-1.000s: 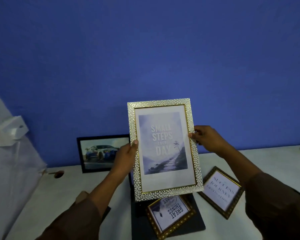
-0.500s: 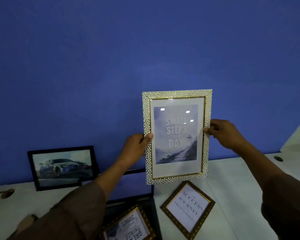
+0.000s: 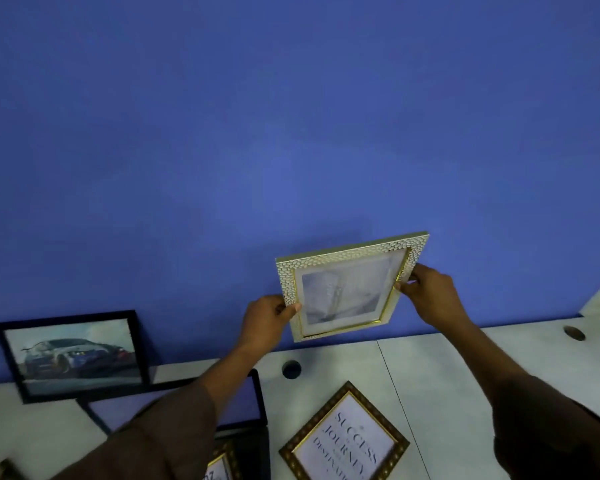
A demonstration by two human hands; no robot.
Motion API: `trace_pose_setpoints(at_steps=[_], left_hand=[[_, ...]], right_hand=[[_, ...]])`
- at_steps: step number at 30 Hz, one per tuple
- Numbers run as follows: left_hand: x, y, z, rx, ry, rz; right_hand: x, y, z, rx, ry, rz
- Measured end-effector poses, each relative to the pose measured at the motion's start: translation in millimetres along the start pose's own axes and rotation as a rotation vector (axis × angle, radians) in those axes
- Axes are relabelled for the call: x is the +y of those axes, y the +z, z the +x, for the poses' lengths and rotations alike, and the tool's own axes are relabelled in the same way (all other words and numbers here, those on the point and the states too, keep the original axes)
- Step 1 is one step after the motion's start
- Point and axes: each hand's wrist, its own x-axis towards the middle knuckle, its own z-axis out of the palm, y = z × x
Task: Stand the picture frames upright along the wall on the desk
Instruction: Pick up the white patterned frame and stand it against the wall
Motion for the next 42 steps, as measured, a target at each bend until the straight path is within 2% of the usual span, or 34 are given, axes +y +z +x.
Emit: trace_pose_setpoints(at_steps=[3, 14, 22, 27, 33, 39, 42], left_hand=[[-17.6, 22.3, 14.8, -0.009, -0.052, -0.012], [-55.3, 65.3, 79.9, -0.294, -0.242, 0.118], [-85.0, 80.2, 101.7, -0.292, -0.351, -0.023], [-91.4, 88.8, 103.3, -0.338, -0.403, 0.017], [-84.7, 110.4, 64.4, -0.355, -0.556, 0.000], [-94.8, 137.1, 1.2, -0.530, -0.522, 0.002], [-104.5, 153.7, -16.7, -0.580, -0.552, 0.102]], right_hand=[[19.7, 27.3, 13.3, -0.007, 0.042, -0.031], [91.3, 102.2, 71.6, -0.207, 0.056, -0.101], [112.6, 125.8, 83.3, -0.241, 0.074, -0.049], [116.0, 121.8, 74.7, -0.208, 0.119, 0.001], [129.7, 125.1, 13.6, -0.236, 0.263, -0.031], [160.1, 141.2, -89.6, -0.269, 0.496, -0.050], [168.7, 153.8, -148.9, -0.321, 0.621, -0.008]])
